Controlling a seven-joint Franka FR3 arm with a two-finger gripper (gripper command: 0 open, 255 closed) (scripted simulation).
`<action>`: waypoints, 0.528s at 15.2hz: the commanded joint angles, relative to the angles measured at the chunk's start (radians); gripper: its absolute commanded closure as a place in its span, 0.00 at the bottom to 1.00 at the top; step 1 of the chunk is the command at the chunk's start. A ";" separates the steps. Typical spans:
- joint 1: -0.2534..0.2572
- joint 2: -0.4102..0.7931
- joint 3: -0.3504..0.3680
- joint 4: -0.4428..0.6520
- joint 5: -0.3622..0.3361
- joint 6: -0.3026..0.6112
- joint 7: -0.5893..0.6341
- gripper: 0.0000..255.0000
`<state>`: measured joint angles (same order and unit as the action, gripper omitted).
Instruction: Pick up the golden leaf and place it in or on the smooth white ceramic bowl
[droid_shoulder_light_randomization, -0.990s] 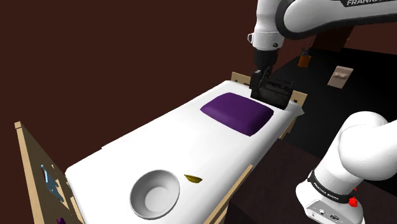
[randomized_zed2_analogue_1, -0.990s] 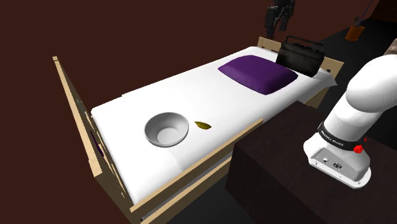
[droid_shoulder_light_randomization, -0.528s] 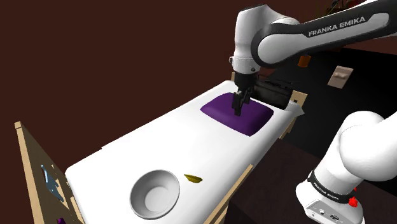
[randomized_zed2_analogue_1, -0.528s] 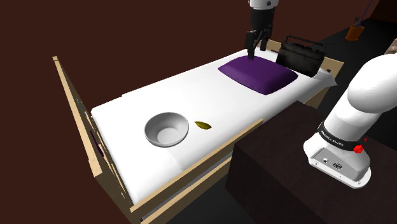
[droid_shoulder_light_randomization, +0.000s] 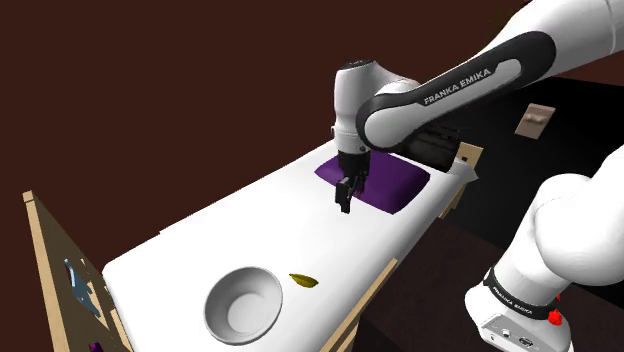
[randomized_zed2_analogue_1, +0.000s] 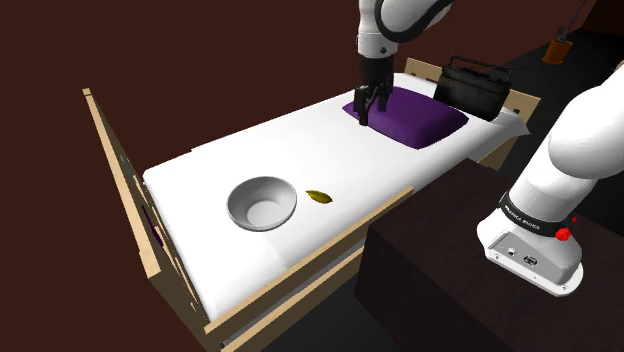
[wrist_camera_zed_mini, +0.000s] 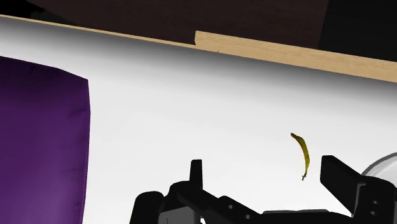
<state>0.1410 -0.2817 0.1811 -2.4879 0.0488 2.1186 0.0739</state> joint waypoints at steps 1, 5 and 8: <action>0.012 0.062 0.015 0.010 0.009 0.048 0.009 0.00; 0.032 0.205 0.043 0.047 0.015 0.146 0.030 0.00; 0.048 0.316 0.062 0.087 0.011 0.210 0.048 0.00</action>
<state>0.1839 -0.0103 0.2364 -2.4194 0.0625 2.3044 0.1140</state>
